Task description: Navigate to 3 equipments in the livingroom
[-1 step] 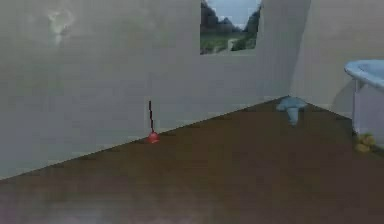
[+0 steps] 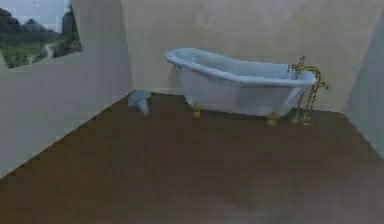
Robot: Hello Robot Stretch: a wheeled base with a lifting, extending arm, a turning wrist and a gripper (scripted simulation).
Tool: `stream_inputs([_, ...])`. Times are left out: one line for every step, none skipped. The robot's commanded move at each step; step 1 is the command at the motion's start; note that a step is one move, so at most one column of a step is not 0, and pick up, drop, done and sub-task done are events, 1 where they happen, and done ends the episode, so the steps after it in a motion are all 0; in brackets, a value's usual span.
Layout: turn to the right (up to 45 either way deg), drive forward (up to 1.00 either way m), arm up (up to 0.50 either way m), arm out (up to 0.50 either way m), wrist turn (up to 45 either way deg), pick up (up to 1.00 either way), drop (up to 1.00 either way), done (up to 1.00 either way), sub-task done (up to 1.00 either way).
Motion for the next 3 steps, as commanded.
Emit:
stream_inputs([45.0,0.00,0.00,0.00,0.0,0.00,0.00,0.00,0.00])
stream_inputs([45.0,0.00,0.00,0.00,0.0,0.00,0.00,0.00,0.00])
stream_inputs([0.0,1.00,0.00,0.00,0.0,0.00,0.00,0.00,0.00])
